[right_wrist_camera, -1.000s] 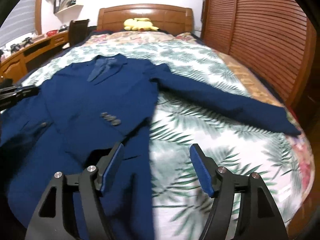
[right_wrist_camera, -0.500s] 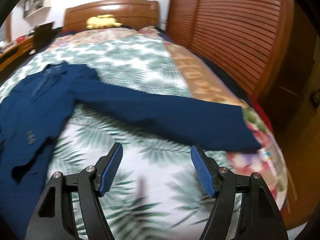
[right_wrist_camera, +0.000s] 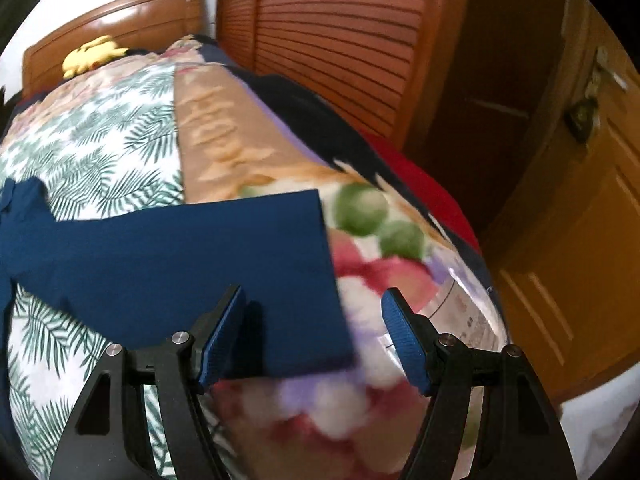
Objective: Fold large clothes
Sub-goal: 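Reach the right tool to the other sleeve cuff and grasp it, then lift the held sleeve with the right tool and carry it over the blazer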
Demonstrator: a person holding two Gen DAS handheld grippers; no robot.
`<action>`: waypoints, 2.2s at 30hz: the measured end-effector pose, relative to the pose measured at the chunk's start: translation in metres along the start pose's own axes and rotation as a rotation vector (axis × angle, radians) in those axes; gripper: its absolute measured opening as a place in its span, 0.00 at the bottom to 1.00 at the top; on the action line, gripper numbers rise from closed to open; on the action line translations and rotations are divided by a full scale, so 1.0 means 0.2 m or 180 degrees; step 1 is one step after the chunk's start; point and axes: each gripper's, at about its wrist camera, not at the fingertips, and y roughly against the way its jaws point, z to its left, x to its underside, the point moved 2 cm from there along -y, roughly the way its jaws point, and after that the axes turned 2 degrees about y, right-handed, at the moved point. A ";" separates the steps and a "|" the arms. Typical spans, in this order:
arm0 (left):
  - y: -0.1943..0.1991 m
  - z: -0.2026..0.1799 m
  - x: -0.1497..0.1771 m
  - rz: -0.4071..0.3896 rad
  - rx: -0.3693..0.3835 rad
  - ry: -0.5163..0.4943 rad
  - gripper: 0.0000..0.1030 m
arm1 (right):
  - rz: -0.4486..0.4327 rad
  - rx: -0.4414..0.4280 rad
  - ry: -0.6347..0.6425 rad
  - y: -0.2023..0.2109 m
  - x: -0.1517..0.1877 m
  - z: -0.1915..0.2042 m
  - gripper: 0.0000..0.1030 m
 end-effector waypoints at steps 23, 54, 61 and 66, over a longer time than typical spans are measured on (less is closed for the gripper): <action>0.00 0.00 0.00 -0.0010 -0.0008 0.0008 0.16 | -0.0169 -0.0253 0.0584 0.21 -0.09 0.32 0.10; 0.56 0.27 0.07 -0.0445 -0.0059 0.0193 0.16 | -0.1190 -0.0890 0.1722 1.21 -0.19 1.45 0.09; 0.64 0.37 0.07 -0.0529 -0.0102 0.0273 0.16 | -0.1403 -0.1114 0.1951 1.43 -0.16 1.68 0.09; 0.68 0.48 0.07 -0.0575 -0.0162 0.0364 0.16 | -0.1505 -0.1337 0.2092 1.55 -0.11 1.86 0.09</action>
